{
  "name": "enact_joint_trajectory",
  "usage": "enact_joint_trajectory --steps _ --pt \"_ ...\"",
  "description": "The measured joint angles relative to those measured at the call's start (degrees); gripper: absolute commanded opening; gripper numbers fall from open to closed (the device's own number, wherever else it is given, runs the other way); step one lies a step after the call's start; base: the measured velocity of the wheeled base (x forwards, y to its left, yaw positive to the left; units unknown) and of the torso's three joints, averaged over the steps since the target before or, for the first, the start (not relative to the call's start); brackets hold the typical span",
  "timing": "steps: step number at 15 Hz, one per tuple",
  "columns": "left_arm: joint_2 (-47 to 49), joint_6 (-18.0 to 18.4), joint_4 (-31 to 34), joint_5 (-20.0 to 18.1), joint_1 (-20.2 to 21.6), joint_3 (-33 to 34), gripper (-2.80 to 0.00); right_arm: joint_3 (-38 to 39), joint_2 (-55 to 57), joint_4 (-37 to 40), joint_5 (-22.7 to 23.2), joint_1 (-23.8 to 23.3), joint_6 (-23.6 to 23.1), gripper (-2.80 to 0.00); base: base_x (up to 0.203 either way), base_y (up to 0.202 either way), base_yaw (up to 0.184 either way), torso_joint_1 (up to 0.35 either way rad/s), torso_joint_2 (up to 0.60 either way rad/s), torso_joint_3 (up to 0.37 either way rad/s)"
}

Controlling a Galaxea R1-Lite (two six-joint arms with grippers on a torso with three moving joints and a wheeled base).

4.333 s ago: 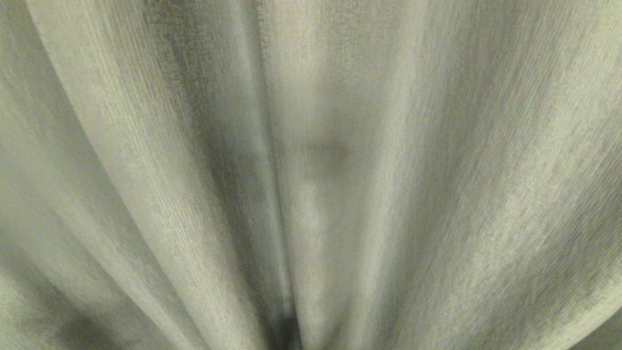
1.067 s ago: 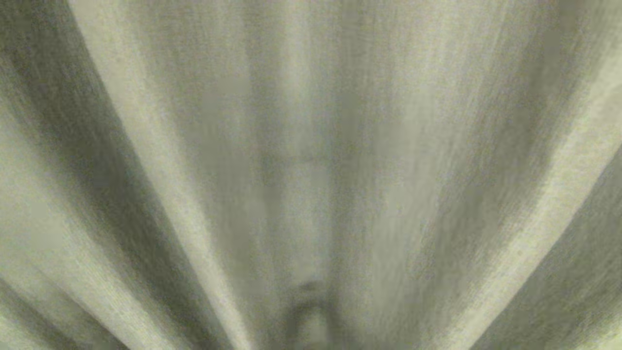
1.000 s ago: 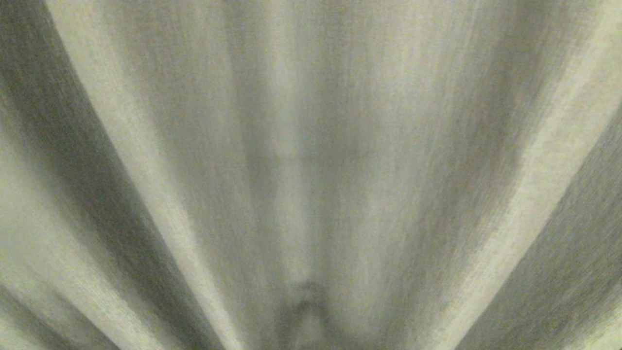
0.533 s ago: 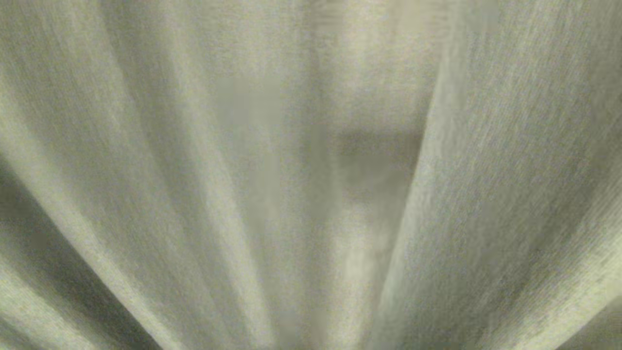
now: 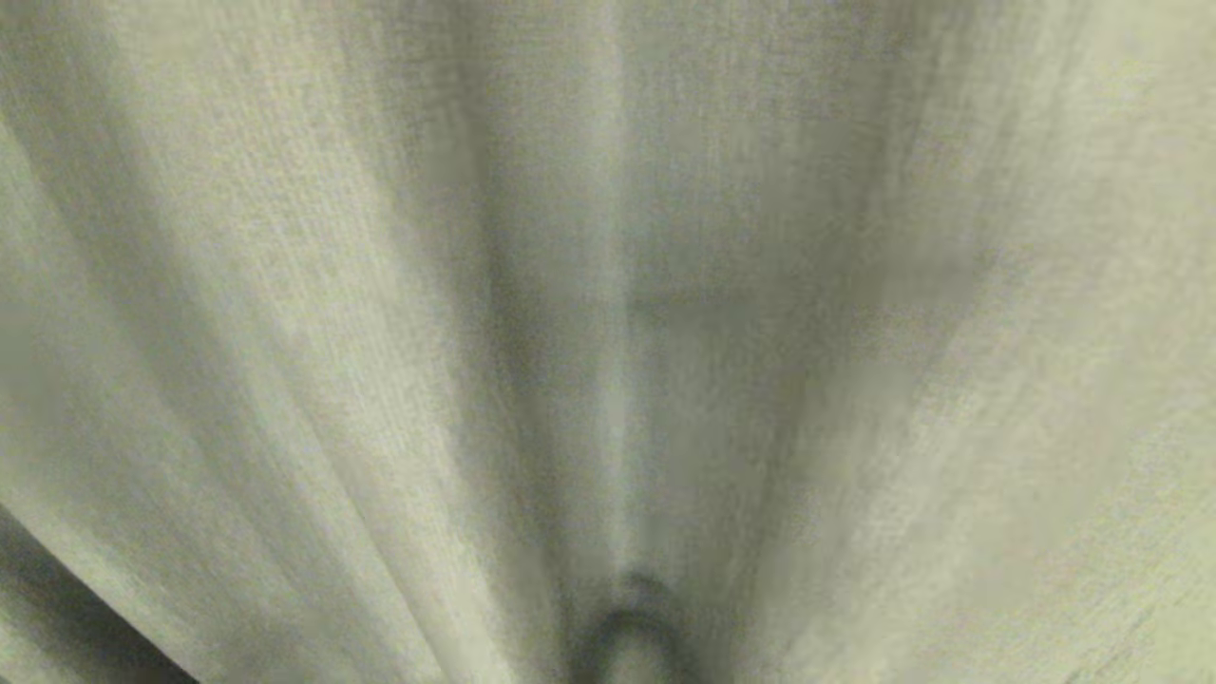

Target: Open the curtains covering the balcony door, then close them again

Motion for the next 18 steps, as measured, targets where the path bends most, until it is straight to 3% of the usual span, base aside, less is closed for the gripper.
enact_joint_trajectory --steps 18 --pt "0.0 0.05 0.13 0.0 0.0 0.0 -2.8 0.0 0.0 0.0 -0.01 0.0 -0.02 -2.8 0.0 -0.19 0.004 0.002 0.0 0.002"
